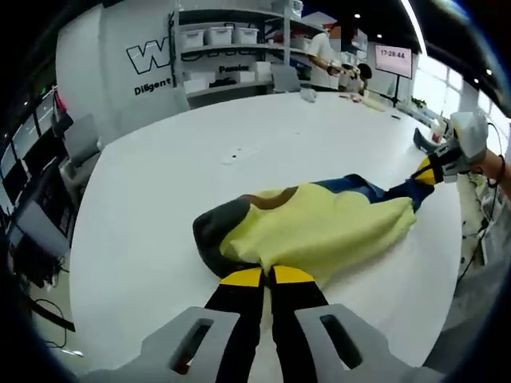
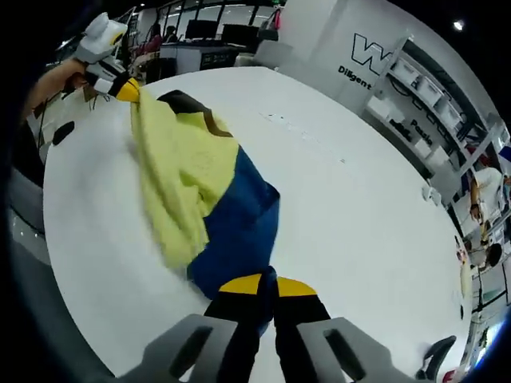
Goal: Fold the garment on the visible template until the final outline fits inside the template.
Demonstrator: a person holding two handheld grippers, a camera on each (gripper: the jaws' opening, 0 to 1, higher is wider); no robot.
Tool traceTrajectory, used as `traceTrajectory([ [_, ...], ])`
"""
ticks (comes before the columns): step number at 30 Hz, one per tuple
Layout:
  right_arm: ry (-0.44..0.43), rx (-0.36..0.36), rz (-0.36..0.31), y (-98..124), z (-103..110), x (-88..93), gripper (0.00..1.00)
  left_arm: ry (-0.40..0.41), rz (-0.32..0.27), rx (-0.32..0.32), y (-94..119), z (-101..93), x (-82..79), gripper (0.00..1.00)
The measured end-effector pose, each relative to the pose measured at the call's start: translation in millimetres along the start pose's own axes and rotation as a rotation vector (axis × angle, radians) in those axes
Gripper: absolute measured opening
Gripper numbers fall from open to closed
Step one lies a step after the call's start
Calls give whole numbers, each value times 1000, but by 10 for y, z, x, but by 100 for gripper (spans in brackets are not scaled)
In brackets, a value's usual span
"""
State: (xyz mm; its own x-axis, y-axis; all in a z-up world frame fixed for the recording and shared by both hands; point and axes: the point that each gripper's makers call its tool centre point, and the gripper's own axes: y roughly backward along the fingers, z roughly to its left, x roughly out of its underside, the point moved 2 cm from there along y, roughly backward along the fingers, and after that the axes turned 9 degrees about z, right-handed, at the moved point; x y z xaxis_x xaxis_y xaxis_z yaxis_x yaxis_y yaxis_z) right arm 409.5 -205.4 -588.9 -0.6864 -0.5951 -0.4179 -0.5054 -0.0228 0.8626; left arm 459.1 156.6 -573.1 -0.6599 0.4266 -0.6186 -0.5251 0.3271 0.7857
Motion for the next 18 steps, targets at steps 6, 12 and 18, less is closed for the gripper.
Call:
traceTrajectory([
  [6,-69,61,36,-146,-387,127,0,-4,29,-11,-18,43,61,4],
  [12,-138,121,77,-292,-689,279,0,-8,76,-16,-31,72,181,5],
  [18,-221,187,76,-379,-986,357,0,-13,116,-11,-23,73,279,5],
])
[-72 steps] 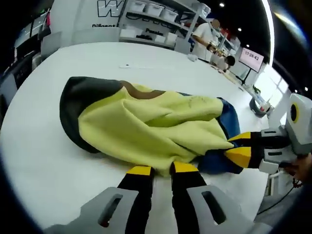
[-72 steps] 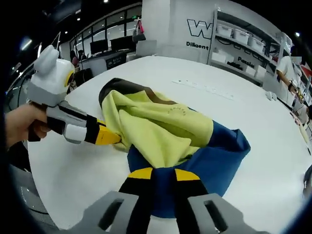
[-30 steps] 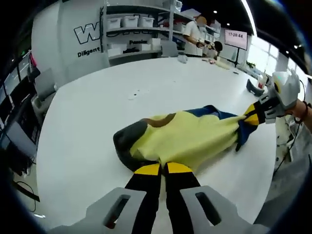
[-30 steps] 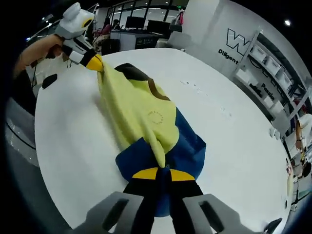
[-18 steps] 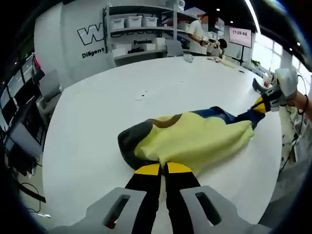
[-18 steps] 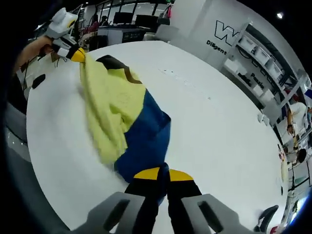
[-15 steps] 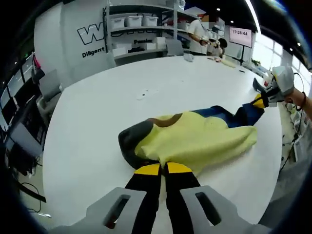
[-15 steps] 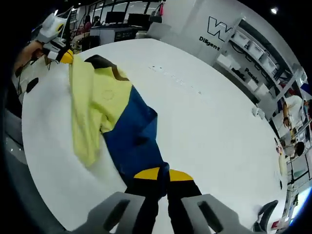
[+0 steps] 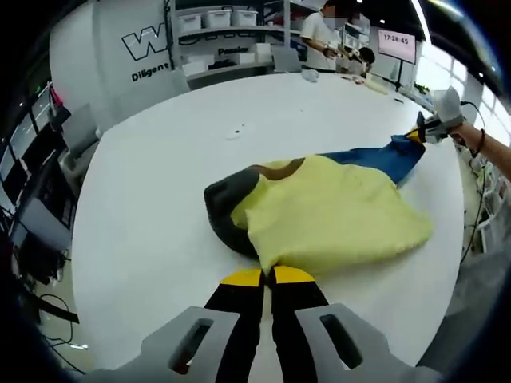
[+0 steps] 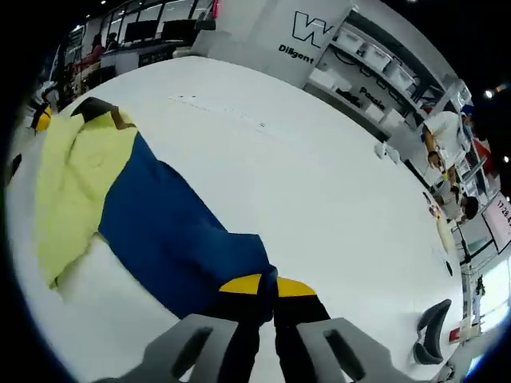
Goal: Fold the garment on the visible template until the final outline fits inside the template.
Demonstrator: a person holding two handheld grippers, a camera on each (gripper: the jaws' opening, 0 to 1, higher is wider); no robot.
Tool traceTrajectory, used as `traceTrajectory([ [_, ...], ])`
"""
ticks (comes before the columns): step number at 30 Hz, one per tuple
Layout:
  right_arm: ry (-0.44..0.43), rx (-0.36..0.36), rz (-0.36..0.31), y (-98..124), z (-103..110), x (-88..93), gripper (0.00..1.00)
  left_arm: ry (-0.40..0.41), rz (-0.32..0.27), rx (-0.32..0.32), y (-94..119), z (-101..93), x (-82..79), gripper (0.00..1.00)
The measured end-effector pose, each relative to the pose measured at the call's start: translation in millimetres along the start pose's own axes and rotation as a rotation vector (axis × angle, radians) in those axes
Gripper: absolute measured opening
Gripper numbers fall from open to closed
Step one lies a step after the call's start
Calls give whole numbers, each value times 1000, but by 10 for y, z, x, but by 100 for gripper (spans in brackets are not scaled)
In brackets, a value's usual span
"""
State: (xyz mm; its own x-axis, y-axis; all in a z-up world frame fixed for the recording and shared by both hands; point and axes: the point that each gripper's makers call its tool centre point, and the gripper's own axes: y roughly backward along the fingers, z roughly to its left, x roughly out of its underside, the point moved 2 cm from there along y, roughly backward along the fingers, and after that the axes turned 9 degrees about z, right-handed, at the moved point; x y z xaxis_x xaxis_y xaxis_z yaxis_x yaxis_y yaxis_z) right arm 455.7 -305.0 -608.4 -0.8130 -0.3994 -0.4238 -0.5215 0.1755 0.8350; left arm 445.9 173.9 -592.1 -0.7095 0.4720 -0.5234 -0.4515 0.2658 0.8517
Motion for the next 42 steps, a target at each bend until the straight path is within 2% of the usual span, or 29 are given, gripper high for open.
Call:
traceTrajectory([
  [7,-39,22,13,-203,-118,-3,0,-19,44,5,-32,-43,92,5],
  [9,-80,23,9,-206,-134,-9,1,-21,44,6,-28,-50,92,5],
  [11,-151,11,-16,-162,-116,-37,8,-13,24,-10,-21,-29,71,6],
  [12,-196,-7,-33,-106,-87,-50,14,-10,10,-15,-7,-20,65,9],
  [14,-214,-43,-87,0,8,-111,27,-8,-3,-19,3,-3,72,18],
  [16,-220,-120,-145,178,228,-158,35,-2,-11,-26,14,5,112,32],
  [18,-245,-159,-170,244,331,-181,40,1,-13,-19,23,-18,158,39],
  [19,-250,-229,-202,370,536,-192,42,4,-15,-14,26,-32,181,41],
  [21,-256,-252,-208,427,634,-181,47,9,-17,-7,22,-44,204,43],
  [22,-227,-294,-218,501,806,-168,49,19,-15,9,12,-81,261,44],
  [23,-215,-307,-219,525,861,-157,50,21,-14,13,10,-101,289,44],
  [24,-197,-396,-234,671,1214,-116,52,13,-20,23,-21,-151,347,45],
  [25,-201,-457,-245,726,1379,-105,54,-2,-15,25,-38,-177,379,47],
  [27,-185,-515,-241,791,1547,-67,59,-31,-20,24,-53,-189,389,50],
  [28,-184,-533,-253,819,1610,-64,60,-36,-22,24,-56,-192,389,50],
  [31,-163,-579,-279,888,1808,-24,61,-73,-89,22,-102,-203,353,49],
  [34,-164,-588,-261,893,1883,27,61,-53,-92,37,-122,-219,380,48],
  [35,-148,-634,-228,929,2089,142,61,-27,-72,55,-165,-220,430,48],
  [36,-156,-628,-228,929,2133,167,61,-27,-88,55,-171,-224,424,48],
  [37,-161,-653,-222,953,2274,242,61,-14,-110,66,-196,-241,393,47],
  [39,-163,-658,-203,935,2373,309,59,9,-112,88,-262,-244,395,45],
  [42,-190,-670,-209,904,2500,347,54,1,-113,108,-335,-286,368,38],
])
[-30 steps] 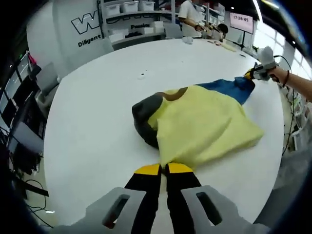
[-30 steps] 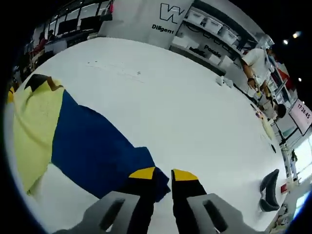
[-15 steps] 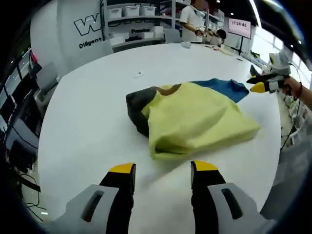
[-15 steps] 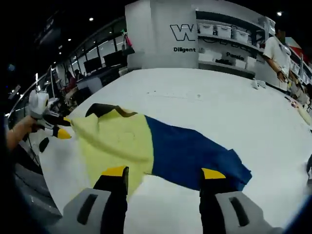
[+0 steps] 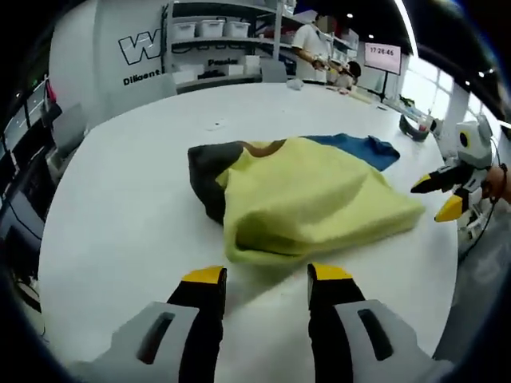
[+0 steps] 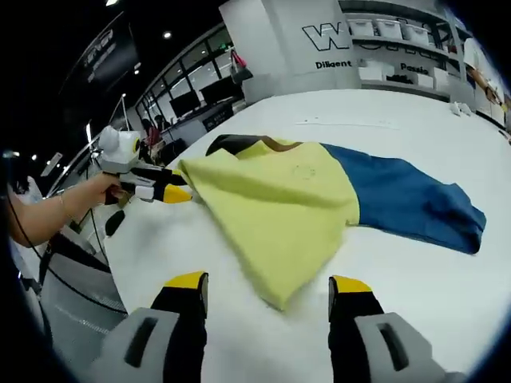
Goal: Fold the garment on the visible template until the final outline fits inside the template.
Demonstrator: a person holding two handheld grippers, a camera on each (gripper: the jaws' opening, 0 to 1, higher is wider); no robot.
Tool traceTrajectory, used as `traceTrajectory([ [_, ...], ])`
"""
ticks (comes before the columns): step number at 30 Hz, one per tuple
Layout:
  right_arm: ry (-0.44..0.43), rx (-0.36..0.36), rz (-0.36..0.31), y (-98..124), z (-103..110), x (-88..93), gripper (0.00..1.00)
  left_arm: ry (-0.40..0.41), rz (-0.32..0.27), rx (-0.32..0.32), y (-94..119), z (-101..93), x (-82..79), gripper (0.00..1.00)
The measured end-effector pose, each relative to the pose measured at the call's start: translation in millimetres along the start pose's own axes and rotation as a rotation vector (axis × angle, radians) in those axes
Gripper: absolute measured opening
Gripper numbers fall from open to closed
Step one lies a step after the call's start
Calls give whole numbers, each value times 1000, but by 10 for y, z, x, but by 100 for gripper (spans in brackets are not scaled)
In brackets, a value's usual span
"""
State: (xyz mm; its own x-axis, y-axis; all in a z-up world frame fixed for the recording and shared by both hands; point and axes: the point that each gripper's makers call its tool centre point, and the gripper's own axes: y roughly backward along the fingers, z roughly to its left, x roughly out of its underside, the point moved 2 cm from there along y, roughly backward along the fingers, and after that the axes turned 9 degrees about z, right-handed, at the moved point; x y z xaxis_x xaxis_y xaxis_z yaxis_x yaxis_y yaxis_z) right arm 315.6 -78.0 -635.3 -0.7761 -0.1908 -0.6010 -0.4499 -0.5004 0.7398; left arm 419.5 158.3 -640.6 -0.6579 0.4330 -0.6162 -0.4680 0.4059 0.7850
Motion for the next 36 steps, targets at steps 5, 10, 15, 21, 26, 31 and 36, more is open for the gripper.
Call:
traceTrajectory([
  [5,-4,19,0,-116,21,22,36,27,-12,26,-106,-38,-48,27],
  [10,2,58,2,-171,-18,33,0,18,-24,35,-136,-100,-83,6],
  [15,7,55,4,-120,-19,-2,0,4,-24,41,-77,-138,-73,5],
  [21,30,53,-17,108,-22,-170,0,-37,-16,67,128,-232,-76,5],
  [26,64,71,-59,267,-131,-454,0,-75,-27,118,357,-316,-173,5],
  [31,72,74,-102,355,-221,-710,0,-117,-48,126,507,-291,-373,5],
  [36,104,134,-168,300,-525,-1220,0,-116,-89,123,517,-173,-646,5],
])
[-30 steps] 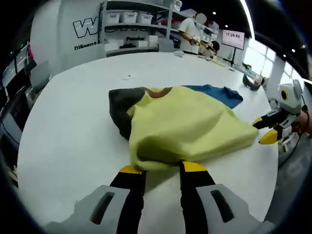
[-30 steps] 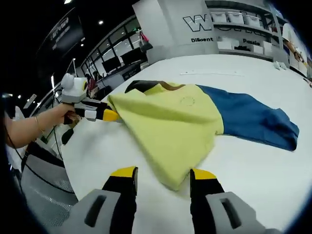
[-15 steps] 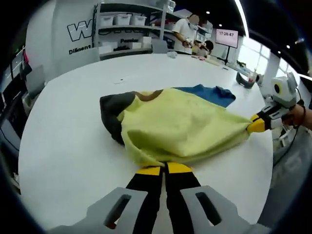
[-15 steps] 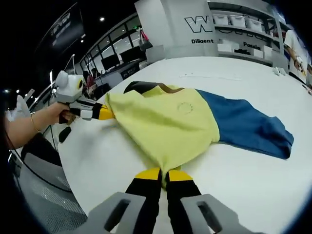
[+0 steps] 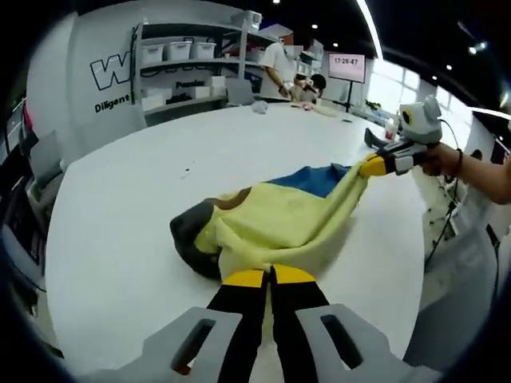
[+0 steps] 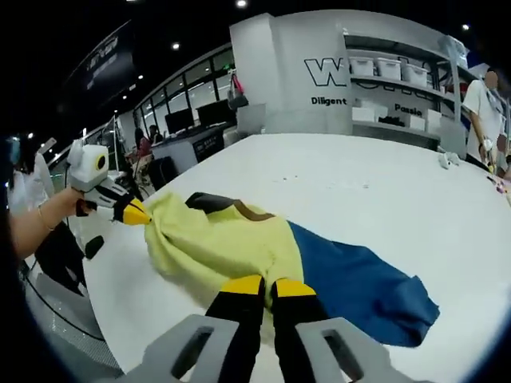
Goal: Fold the garment on the visible template until the final outline fits inside the template.
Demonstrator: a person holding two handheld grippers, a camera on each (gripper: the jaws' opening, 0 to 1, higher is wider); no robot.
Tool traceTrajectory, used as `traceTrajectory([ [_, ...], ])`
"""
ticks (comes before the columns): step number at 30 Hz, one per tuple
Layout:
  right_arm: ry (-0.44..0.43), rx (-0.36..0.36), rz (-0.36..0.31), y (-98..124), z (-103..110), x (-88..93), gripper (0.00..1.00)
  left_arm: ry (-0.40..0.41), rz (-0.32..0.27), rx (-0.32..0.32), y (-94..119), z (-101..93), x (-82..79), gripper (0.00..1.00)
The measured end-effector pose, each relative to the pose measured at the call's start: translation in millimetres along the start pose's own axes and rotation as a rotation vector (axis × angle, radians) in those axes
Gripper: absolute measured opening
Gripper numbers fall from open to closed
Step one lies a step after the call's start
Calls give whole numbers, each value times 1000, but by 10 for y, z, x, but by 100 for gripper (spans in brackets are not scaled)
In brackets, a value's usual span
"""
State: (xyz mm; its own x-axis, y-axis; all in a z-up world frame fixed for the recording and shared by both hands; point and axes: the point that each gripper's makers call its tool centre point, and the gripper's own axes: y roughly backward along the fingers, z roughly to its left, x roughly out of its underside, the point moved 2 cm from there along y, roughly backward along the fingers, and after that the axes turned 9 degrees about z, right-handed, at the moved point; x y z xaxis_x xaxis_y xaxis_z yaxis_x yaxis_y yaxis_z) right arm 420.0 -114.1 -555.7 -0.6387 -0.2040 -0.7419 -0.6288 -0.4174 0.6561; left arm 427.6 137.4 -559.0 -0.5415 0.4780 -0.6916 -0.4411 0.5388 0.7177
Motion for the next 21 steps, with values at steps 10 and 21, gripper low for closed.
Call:
traceTrajectory([
  [10,-16,69,66,-593,-412,-167,0,56,51,-123,-371,407,3,5],
  [21,19,148,169,-1022,-650,49,0,146,105,-232,-681,678,144,6],
])
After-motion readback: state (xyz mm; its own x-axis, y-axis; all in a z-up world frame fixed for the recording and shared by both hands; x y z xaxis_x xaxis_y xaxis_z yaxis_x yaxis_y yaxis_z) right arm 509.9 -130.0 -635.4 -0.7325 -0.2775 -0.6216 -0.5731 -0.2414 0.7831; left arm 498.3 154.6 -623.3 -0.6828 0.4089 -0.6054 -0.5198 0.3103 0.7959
